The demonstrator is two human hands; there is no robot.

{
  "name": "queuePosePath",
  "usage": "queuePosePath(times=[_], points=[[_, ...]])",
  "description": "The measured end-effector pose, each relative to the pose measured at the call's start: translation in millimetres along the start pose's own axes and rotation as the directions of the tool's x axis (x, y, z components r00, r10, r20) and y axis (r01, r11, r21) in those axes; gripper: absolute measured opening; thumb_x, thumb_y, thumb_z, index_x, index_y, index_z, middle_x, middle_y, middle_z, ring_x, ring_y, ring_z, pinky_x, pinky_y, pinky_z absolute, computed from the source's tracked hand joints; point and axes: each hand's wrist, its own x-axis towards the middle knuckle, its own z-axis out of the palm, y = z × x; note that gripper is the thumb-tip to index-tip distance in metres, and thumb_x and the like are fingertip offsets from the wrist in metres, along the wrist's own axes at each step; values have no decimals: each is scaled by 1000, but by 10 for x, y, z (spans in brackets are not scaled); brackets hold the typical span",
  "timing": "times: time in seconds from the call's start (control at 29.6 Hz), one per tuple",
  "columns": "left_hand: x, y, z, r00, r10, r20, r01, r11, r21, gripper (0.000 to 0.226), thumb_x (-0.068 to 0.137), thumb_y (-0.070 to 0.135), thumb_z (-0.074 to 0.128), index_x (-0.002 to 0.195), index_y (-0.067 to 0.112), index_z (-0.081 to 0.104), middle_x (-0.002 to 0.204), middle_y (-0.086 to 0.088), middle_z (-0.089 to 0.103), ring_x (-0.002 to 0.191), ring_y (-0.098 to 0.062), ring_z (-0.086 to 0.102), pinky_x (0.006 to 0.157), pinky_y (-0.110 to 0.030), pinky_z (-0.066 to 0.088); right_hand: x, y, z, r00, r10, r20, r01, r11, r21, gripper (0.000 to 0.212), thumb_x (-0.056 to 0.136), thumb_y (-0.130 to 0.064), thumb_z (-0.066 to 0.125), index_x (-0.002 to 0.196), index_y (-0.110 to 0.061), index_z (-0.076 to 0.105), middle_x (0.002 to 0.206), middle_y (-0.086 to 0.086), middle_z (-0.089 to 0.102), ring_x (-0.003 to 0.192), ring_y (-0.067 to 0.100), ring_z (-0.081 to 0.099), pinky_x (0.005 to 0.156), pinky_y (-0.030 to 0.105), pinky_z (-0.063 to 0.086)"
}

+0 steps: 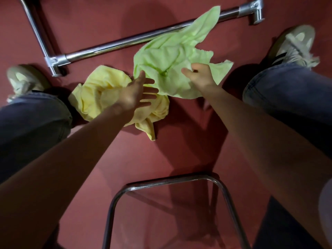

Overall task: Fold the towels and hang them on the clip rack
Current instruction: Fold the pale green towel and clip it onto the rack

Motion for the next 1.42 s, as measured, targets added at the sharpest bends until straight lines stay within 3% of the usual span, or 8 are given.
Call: queuePosePath(times=[0.27,0.41,0.64,0.78,0.88,1.08,1.22,1.42], points=[[-714,-45,-116,959,273,-77,-245,934,258,30,93,17,45,121,10,52,126,-14,55,108,-22,52,85,-23,37,-949,-216,-93,966,-151,210,147,989,32,50,81,-5,64,48,-18,29,33,-13,31,36,-1,28,40,14,20],[-1334,89,-222,920,389,-44,-362,889,281,29,93,19,46,119,11,55,113,-2,54,102,-9,46,65,2,36,-1459,-789,-294,916,-248,316,283,956,-71,50,80,-9,66,46,-19,31,47,-10,29,35,0,29,40,14,21],[-2789,60,-249,762,645,-48,-634,760,143,19,93,15,46,96,13,64,86,14,61,74,14,56,66,6,36,-2765,-1517,-468,805,-311,505,462,863,-204,49,81,-14,65,48,-19,29,41,-12,26,37,3,27,41,17,20],[-3398,-201,-229,586,810,-33,-803,586,114,12,81,23,53,73,21,62,69,22,65,68,11,56,66,-4,41,-3430,-1743,-448,756,-367,543,547,809,-215,44,79,-13,67,43,-19,44,50,-3,30,46,4,32,46,21,25],[-3576,-357,-225,524,850,-60,-845,527,86,15,78,24,55,73,12,63,70,15,65,68,5,57,66,-7,42,-3707,-1766,-437,745,-341,574,536,818,-209,37,78,-16,67,45,-26,56,55,7,37,56,22,38,53,32,29],[-3907,-658,-231,396,906,-148,-908,411,85,31,73,39,55,70,9,61,68,16,64,67,3,57,66,-8,43,-4170,-1729,-349,687,-396,610,589,794,-148,35,78,-14,69,48,-19,51,45,-12,34,46,-1,32,45,13,24],[-4005,-727,-228,350,923,-161,-917,372,142,25,79,41,49,72,19,59,72,2,64,67,-7,58,66,-19,47,-4259,-1601,-326,696,-414,587,566,819,-93,26,75,-25,71,63,-8,55,57,-5,39,58,7,36,53,21,27],[-4310,-619,-337,276,894,-354,-946,317,63,22,75,45,45,69,25,50,59,11,53,52,3,45,52,-9,38,-4245,-1432,-465,711,-391,585,566,811,-146,54,60,-49,65,67,2,51,64,6,38,61,18,34,55,29,25]])
